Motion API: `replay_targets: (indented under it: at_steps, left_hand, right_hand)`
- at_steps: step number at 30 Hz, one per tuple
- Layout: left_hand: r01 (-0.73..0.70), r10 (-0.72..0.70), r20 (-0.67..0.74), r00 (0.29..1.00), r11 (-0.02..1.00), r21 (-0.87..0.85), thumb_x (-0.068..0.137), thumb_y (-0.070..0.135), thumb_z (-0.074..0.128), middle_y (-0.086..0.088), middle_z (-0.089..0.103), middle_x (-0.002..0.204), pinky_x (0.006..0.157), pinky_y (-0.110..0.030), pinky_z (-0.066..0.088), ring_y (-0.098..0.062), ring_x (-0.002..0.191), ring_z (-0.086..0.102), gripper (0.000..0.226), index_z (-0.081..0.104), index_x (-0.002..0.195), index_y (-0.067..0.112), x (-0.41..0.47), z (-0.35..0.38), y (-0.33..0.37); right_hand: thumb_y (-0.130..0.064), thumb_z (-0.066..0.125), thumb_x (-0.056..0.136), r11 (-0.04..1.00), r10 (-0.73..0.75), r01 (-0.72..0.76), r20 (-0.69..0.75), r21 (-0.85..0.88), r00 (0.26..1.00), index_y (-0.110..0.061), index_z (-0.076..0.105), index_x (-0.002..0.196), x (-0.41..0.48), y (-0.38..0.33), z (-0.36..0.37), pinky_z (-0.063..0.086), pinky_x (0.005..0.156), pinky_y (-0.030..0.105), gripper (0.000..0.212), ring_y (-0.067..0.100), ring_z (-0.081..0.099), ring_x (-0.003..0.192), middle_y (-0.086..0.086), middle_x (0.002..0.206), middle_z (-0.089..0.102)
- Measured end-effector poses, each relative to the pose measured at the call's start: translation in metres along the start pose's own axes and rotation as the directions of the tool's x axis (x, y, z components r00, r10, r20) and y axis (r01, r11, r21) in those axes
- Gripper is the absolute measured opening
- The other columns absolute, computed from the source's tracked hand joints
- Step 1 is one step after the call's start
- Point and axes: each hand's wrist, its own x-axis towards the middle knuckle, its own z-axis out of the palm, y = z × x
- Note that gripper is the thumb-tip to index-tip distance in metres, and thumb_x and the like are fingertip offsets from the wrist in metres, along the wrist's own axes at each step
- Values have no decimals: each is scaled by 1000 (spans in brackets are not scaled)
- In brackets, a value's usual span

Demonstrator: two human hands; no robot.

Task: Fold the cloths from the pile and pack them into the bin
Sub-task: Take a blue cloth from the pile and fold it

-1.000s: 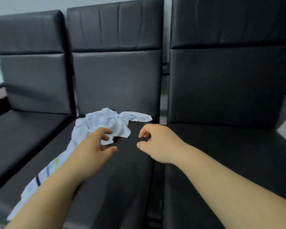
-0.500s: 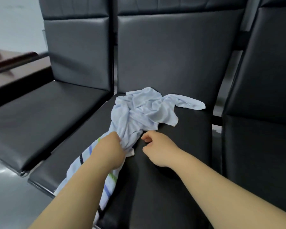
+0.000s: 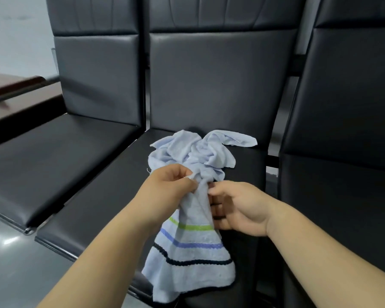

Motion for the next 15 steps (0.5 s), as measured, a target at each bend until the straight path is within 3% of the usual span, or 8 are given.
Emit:
replay_targets:
  at_steps: [3,5,7,10,12,15]
  left_hand:
    - [-26,25,-75,997,1000,-10,70,25,67,-2,57,72,70,-39,42,-21,69,49,5,64,73,21,0,1,-2]
    - [-47,56,-141,988,997,61,75,17,66,2,55,68,63,-32,38,-18,63,44,6,60,74,19,0,2,-4]
    - [-30,71,-173,982,974,226,85,10,63,6,58,71,59,-28,37,-16,60,46,8,61,86,17,0,4,-6]
    - [32,33,-141,990,900,435,89,11,57,9,59,102,63,-30,48,-13,79,60,29,63,108,32,2,4,-12]
    - [29,39,-114,993,840,541,87,9,54,10,53,118,72,-30,53,-15,93,61,37,63,111,36,5,1,-16]
    - [-24,68,-48,997,792,610,87,8,55,11,50,128,76,-22,50,-14,106,56,43,62,117,38,11,1,-19]
  right_hand:
    - [-31,63,90,999,-8,12,83,-50,996,-13,70,121,-15,-1,-1,53,102,47,37,27,64,104,9,111,70]
    - [-21,68,96,969,5,13,74,-245,997,-16,71,106,-22,-1,-1,54,92,39,12,21,67,94,5,98,72]
    - [-11,67,96,931,10,-13,-11,-365,1000,-16,70,93,-23,-5,1,53,82,31,7,16,66,82,2,86,71]
    - [-8,65,92,921,-87,-21,-258,-389,962,-14,69,87,-7,-7,-6,55,79,31,9,16,67,78,5,86,70]
    - [-12,64,90,850,-223,-37,-422,-526,879,-15,67,91,15,-4,-17,57,78,35,4,22,69,84,8,95,70]
    - [-21,59,95,663,-403,-61,-423,-747,811,-25,57,120,44,-6,-25,48,70,30,26,21,63,98,-9,121,54]
